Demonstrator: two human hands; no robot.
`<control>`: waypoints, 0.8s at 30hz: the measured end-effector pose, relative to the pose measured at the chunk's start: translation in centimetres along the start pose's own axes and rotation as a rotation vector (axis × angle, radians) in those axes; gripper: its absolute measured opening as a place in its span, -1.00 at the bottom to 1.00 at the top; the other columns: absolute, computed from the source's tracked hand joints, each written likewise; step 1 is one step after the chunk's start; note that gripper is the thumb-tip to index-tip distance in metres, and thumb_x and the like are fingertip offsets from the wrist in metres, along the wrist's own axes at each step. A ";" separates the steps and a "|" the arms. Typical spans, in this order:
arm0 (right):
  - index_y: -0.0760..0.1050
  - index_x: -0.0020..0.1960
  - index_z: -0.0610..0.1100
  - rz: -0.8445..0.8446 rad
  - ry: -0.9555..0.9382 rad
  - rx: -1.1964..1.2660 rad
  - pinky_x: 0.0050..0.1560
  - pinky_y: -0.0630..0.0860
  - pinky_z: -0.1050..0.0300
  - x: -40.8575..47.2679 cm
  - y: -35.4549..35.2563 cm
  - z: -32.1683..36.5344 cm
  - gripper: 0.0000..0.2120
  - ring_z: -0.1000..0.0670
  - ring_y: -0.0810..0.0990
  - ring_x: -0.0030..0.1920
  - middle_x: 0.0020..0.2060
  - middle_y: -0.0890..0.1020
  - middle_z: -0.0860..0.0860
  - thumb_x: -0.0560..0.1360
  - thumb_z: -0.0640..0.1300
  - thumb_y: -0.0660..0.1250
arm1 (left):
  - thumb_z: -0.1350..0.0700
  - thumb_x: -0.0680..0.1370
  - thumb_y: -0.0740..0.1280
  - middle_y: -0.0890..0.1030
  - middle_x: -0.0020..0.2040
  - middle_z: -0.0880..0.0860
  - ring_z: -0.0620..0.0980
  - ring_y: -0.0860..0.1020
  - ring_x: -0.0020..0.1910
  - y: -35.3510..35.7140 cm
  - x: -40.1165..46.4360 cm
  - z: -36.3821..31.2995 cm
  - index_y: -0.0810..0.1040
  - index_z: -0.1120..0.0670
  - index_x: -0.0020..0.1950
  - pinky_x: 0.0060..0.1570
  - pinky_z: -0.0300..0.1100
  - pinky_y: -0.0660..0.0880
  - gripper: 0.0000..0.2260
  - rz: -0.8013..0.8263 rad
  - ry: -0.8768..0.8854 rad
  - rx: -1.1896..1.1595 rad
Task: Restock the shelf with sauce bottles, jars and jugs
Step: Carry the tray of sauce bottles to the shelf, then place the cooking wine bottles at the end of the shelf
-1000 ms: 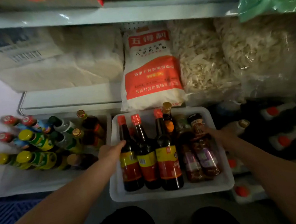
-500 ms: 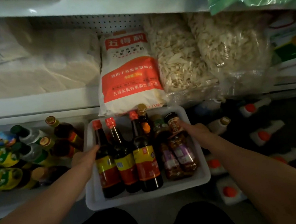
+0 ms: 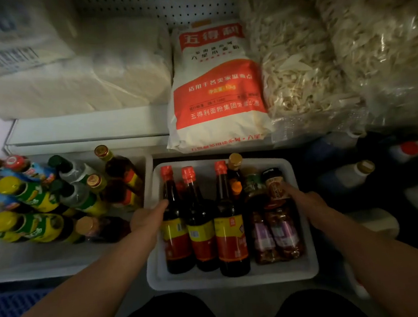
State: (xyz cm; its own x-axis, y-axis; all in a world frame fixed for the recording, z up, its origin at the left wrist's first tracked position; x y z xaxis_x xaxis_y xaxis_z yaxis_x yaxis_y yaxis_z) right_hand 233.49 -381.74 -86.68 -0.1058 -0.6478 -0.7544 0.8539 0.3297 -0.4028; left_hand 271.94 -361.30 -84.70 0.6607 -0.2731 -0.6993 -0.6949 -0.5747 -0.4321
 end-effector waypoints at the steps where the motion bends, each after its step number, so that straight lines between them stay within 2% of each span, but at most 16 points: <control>1: 0.45 0.40 -0.27 -0.008 0.011 0.014 0.21 0.57 -0.11 0.3 -0.1 -0.2 0.16 -0.20 0.63 0.07 0.21 0.60 -0.23 0.08 0.52 0.49 | -0.14 0.48 0.44 0.54 0.27 0.22 0.20 0.52 0.20 0.1 0.0 -0.2 0.44 0.27 0.38 0.06 -0.11 0.47 -0.36 -0.003 0.000 0.013; 3: 0.45 0.41 -0.25 -0.031 0.026 0.021 0.22 0.57 -0.15 1.3 -0.4 -0.3 0.31 -0.23 0.63 0.11 0.24 0.60 -0.23 -0.10 0.59 0.46 | -0.11 0.51 0.42 0.55 0.23 0.22 0.19 0.53 0.16 0.5 0.0 -0.3 0.45 0.28 0.36 0.00 -0.14 0.43 -0.41 -0.008 -0.012 0.014; 5: 0.46 0.40 -0.25 -0.047 0.024 0.008 0.23 0.57 -0.15 2.2 -0.7 -0.3 0.30 -0.24 0.63 0.12 0.24 0.59 -0.23 -0.09 0.60 0.45 | -0.12 0.51 0.41 0.56 0.14 0.18 0.15 0.53 0.06 0.9 0.0 -0.1 0.47 0.27 0.33 0.01 -0.11 0.47 -0.44 0.004 -0.019 0.024; 6: 0.47 0.39 -0.25 -0.049 0.030 -0.003 0.23 0.57 -0.15 2.3 -0.8 0.0 0.27 -0.23 0.63 0.12 0.23 0.60 -0.23 -0.06 0.59 0.44 | -0.13 0.51 0.40 0.57 0.14 0.17 0.14 0.53 0.05 1.0 0.1 0.0 0.48 0.26 0.33 0.05 -0.08 0.50 -0.44 0.005 -0.021 0.020; 9: 0.48 0.38 -0.23 -0.052 0.045 -0.039 0.25 0.56 -0.15 3.1 -0.9 0.1 0.17 -0.24 0.62 0.12 0.22 0.60 -0.23 0.04 0.57 0.41 | -0.15 0.50 0.37 0.55 0.25 0.20 0.20 0.53 0.19 0.8 0.0 0.3 0.44 0.22 0.39 0.18 0.03 0.51 -0.40 -0.005 -0.055 0.022; 11: 0.47 0.39 -0.22 -0.053 0.053 -0.060 0.26 0.55 -0.15 3.8 -1.0 0.4 0.09 -0.24 0.62 0.12 0.23 0.59 -0.23 0.13 0.55 0.39 | -0.15 0.51 0.36 0.55 0.25 0.20 0.20 0.53 0.20 1.0 0.0 0.2 0.43 0.21 0.40 0.21 0.05 0.51 -0.41 0.012 -0.066 0.010; 13: 0.45 0.42 -0.22 -0.055 0.061 -0.059 0.26 0.54 -0.13 3.9 -0.8 1.0 -0.05 -0.24 0.61 0.13 0.25 0.58 -0.25 0.30 0.46 0.39 | -0.10 0.52 0.36 0.59 0.14 0.18 0.16 0.56 0.11 1.7 0.0 0.0 0.48 0.22 0.34 0.19 0.02 0.52 -0.49 0.056 -0.068 -0.013; 15: 0.41 0.45 -0.24 -0.055 0.050 -0.094 0.26 0.52 -0.08 3.6 -0.4 1.9 -0.20 -0.25 0.58 0.17 0.31 0.54 -0.27 0.47 0.35 0.33 | -0.03 0.54 0.36 0.57 -0.06 0.11 0.08 0.56 -0.07 2.1 -0.1 -0.4 0.51 0.20 0.17 0.11 -0.06 0.54 -0.66 0.080 -0.076 -0.037; 16: 0.38 0.47 -0.25 -0.064 0.050 -0.126 0.28 0.51 -0.07 3.4 -0.2 2.2 -0.23 -0.26 0.55 0.22 0.34 0.51 -0.27 0.52 0.32 0.29 | 0.01 0.55 0.35 0.54 -0.13 0.08 0.03 0.53 -0.15 2.2 -0.2 -0.7 0.48 0.15 0.09 0.06 -0.10 0.53 -0.75 0.086 -0.074 -0.055; 18: 0.34 0.49 -0.27 -0.106 0.035 -0.245 0.28 0.49 -0.05 2.7 0.2 3.1 -0.26 -0.27 0.52 0.28 0.37 0.48 -0.28 0.57 0.29 0.22 | 0.06 0.56 0.34 0.52 -0.18 0.06 0.01 0.51 -0.18 1.8 -0.1 -1.0 0.49 0.15 0.09 0.05 -0.10 0.54 -0.80 0.083 -0.063 -0.092; 21: 0.41 0.39 -0.30 -0.273 -0.122 -0.427 0.13 0.53 -0.05 0.0 0.7 6.3 -0.29 -0.29 0.56 0.16 0.26 0.53 -0.29 0.55 0.28 0.16 | 0.08 0.55 0.34 0.54 -0.16 0.07 0.05 0.53 -0.11 0.8 -0.4 -1.5 0.52 0.13 0.05 0.08 -0.07 0.53 -0.85 0.089 -0.026 -0.080; 24: 0.52 0.19 -0.27 -0.389 -0.438 -0.335 0.00 0.55 -0.02 -3.6 3.1 11.9 -0.42 -0.19 0.60 0.00 0.06 0.62 -0.18 0.51 0.23 0.19 | 0.06 0.53 0.34 0.64 -0.08 0.15 0.09 0.60 -0.10 0.2 -0.6 -2.9 0.58 0.16 -0.10 0.09 0.03 0.58 -0.83 0.119 0.071 -0.065</control>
State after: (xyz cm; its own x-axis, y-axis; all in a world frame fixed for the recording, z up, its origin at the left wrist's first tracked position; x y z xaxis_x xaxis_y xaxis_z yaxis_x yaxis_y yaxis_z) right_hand 242.54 -386.55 -79.05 -0.0968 -0.9579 -0.2702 0.5835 0.1654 -0.7951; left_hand 272.21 -363.49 -82.67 0.5945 -0.3948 -0.7005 -0.7514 -0.5830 -0.3091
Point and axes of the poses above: each hand's wrist, its own x-axis towards the middle knuckle, its own y-axis out of the palm, z = x × y, the point moved 8 cm from there along x, towards the middle knuckle
